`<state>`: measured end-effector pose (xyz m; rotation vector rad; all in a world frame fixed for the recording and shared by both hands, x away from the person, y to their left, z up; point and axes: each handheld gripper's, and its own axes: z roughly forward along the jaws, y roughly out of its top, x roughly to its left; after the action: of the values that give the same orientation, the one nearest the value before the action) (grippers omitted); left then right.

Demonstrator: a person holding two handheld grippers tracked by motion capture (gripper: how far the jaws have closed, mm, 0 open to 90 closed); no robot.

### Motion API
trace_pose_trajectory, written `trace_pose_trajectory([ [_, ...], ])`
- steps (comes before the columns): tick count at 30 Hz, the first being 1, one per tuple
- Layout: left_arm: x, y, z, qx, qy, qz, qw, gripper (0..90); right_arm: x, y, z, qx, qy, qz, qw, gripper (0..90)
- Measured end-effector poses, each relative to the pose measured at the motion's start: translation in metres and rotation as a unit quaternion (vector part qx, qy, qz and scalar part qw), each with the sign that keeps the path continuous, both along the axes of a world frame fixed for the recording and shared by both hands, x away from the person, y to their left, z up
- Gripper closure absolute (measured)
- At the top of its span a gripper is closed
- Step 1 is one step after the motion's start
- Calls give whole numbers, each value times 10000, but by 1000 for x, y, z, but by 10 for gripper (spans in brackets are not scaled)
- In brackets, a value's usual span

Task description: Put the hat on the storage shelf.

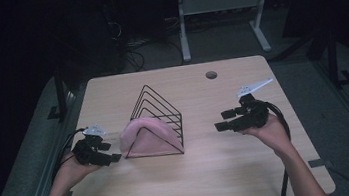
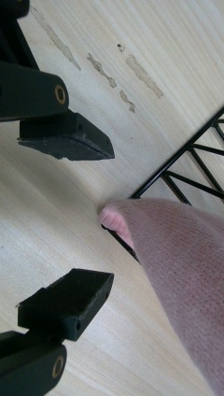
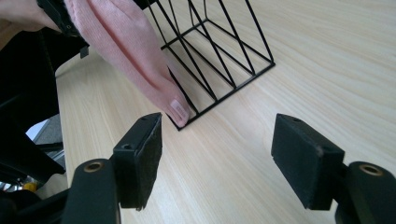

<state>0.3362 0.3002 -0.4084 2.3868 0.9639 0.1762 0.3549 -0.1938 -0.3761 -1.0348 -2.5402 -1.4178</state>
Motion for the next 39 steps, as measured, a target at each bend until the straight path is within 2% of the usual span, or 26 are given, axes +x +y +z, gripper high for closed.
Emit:
trace_pose_trajectory([
  [18,-8,0,2,-15,-85,12,10000,298,-18,-34,-22,-66,190,-345,9992,313],
  [35,-16,-1,-5,-93,-110,48,9999,280,-42,-71,-50,-93,305,-785,9964,290],
  [39,-17,-1,-5,-38,-107,9,9999,279,-49,-78,-58,-123,374,-876,9954,288],
])
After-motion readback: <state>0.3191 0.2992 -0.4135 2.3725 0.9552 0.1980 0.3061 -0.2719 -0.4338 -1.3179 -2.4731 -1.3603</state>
